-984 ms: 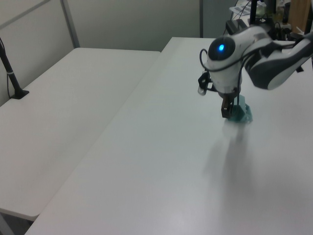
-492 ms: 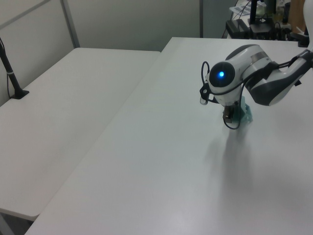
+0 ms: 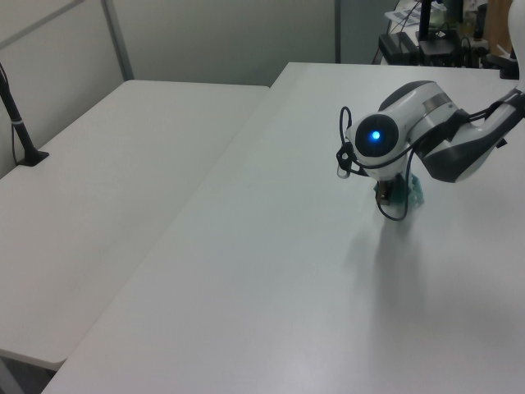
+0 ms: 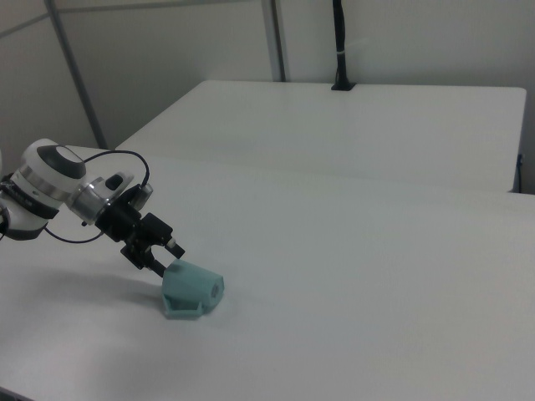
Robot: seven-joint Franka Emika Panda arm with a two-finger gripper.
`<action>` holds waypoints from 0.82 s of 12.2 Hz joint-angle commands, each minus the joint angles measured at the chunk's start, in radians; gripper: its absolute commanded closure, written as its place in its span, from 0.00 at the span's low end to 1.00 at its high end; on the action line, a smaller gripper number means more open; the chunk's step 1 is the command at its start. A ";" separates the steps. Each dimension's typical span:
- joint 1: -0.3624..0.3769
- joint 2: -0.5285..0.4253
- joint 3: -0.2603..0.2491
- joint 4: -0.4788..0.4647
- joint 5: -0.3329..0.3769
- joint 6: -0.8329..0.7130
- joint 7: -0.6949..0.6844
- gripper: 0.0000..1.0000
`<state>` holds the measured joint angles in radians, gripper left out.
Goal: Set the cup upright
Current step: 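Lower the gripper over the cup's rim and close on the wall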
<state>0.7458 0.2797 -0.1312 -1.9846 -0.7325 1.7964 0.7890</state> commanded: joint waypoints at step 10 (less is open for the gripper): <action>0.014 0.056 -0.010 -0.037 -0.108 0.003 0.082 0.60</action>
<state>0.7546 0.3384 -0.1343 -2.0040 -0.8214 1.7879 0.8325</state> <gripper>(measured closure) 0.278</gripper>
